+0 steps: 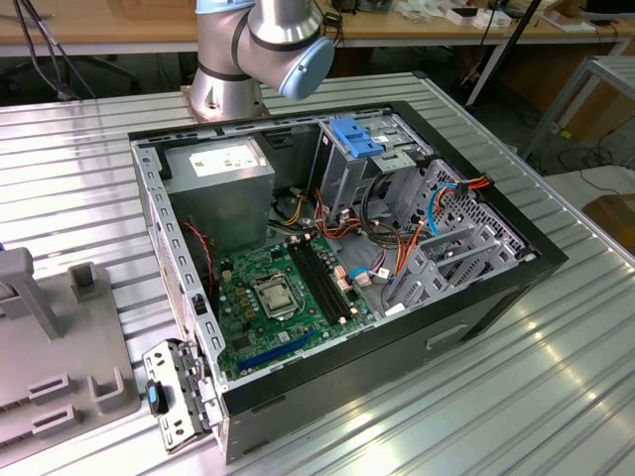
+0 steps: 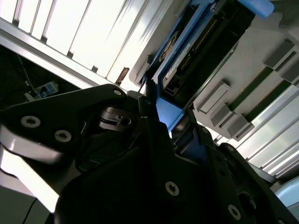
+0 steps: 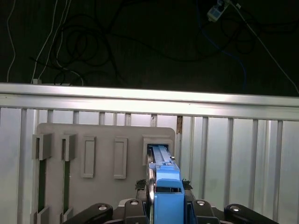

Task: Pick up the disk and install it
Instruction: 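Pick up the disk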

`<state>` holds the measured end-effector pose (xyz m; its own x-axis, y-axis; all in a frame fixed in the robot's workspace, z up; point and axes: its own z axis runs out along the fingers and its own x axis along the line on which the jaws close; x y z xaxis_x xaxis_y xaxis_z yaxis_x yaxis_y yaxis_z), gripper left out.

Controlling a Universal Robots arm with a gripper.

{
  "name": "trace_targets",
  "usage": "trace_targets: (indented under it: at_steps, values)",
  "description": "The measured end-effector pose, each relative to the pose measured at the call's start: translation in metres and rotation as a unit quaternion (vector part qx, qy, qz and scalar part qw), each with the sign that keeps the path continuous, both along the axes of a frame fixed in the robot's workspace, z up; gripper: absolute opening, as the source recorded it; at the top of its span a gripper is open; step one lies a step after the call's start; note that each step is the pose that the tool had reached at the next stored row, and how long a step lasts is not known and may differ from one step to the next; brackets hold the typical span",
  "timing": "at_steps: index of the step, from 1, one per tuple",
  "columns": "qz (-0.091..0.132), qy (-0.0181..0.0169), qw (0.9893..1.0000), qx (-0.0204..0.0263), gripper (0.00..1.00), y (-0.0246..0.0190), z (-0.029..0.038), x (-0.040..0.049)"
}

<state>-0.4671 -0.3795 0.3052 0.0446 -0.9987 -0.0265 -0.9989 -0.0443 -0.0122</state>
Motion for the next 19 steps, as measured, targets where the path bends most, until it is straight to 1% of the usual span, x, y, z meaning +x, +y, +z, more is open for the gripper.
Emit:
trace_targets:
  at_steps: [11,16,19]
  values:
    - [0.0,0.0,1.0,0.0,0.37,0.0,0.0,0.0001]
    - [-0.008,0.0,1.0,0.0,0.37,0.0,-0.0001,0.0002]
    - [-0.008,0.0,1.0,0.0,0.37,0.0,-0.0001,0.0002]
